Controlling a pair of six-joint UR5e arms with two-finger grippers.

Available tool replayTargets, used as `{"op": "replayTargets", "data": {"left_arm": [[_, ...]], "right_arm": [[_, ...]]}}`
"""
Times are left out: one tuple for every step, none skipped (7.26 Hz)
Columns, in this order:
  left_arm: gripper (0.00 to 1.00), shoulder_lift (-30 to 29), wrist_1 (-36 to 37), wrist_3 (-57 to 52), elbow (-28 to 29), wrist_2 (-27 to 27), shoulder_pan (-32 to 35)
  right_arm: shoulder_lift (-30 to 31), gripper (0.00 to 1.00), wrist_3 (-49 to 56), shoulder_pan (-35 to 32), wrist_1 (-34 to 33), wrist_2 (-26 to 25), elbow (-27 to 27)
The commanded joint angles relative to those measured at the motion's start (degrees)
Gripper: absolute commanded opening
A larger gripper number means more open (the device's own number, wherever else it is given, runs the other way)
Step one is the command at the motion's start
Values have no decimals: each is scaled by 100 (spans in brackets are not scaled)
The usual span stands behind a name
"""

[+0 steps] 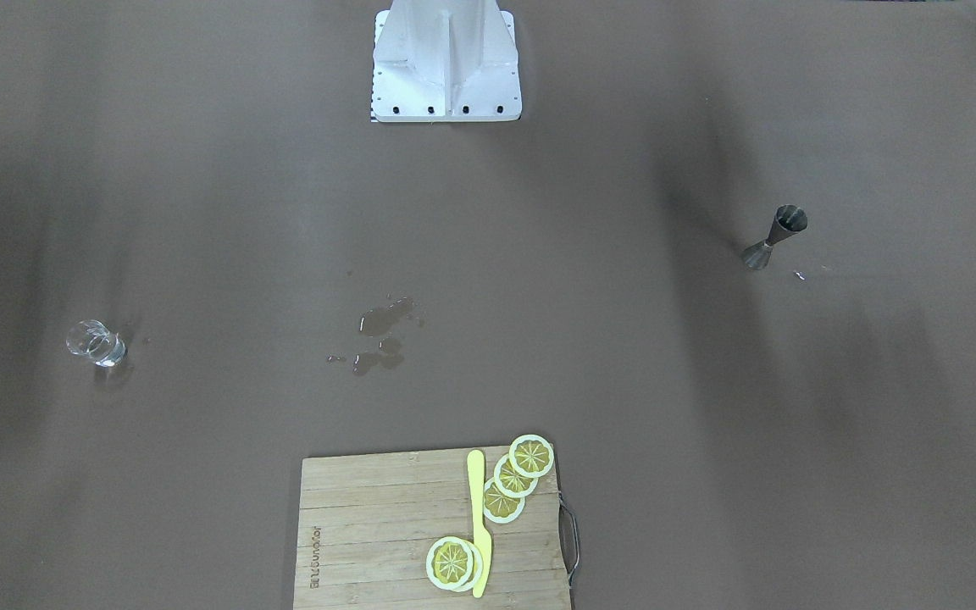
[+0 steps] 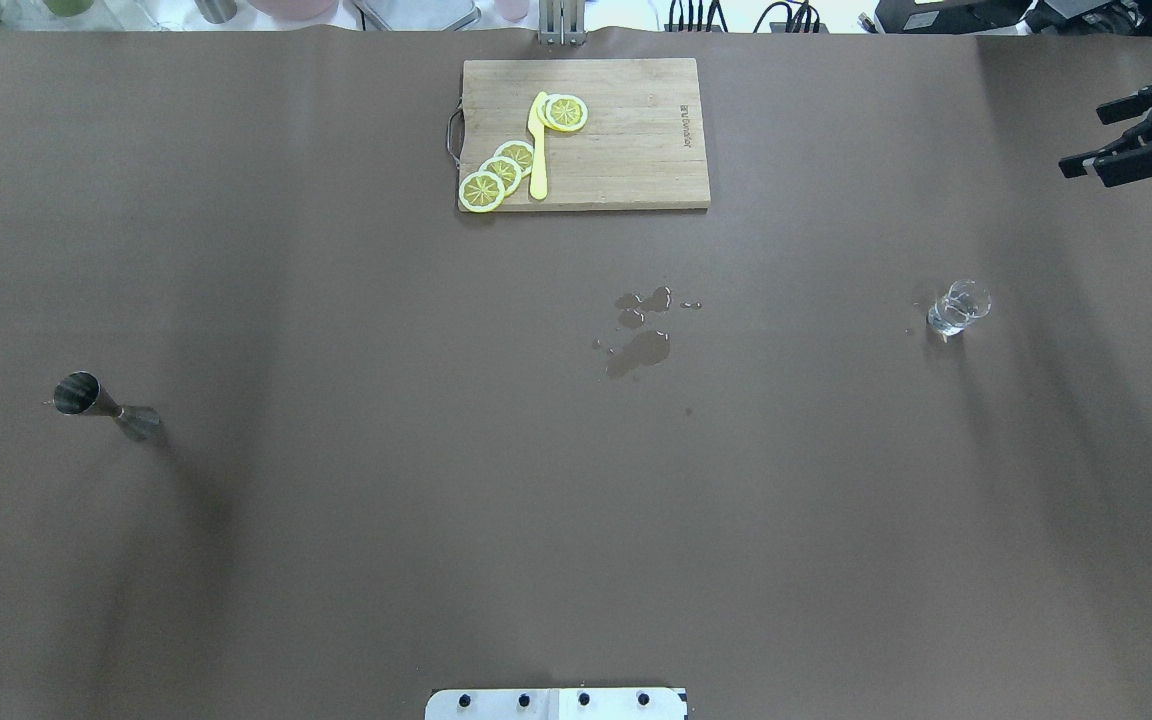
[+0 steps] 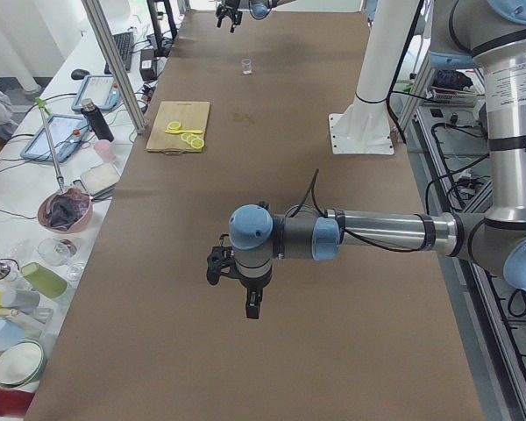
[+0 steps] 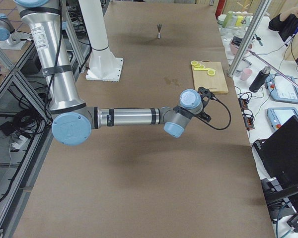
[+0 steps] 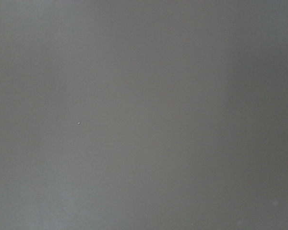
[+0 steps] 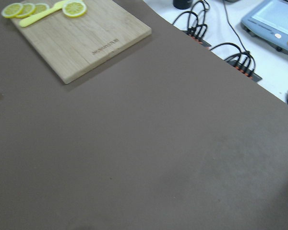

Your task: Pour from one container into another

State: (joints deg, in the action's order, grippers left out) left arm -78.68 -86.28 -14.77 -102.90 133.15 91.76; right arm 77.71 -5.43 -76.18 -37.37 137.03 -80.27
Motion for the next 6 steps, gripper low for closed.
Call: {"op": "replayTargets", "data": {"left_arm": [[99,98,33,-378,68,9,237],[99,107,41,-369,60,1,246],[99,116,50,-378,129,9,237],[99,63,-2,-360,200,-17,228],[99,63,-38,-378,226,0,237],[99,80,-47,-386,209,9,237]], "right_arm": [[236,100,-2,-308,-1617,-685,-401],[236,100,-2,-405,-2372,-704,-445],[228,100,-10,-572,-3241,-661,-489],[184,100,-11,-643,-3981,-652,-559],[105,100,-28,-652,-4711,-660,-577],[200,100,-124,-652,-4944,-652,-629]]}}
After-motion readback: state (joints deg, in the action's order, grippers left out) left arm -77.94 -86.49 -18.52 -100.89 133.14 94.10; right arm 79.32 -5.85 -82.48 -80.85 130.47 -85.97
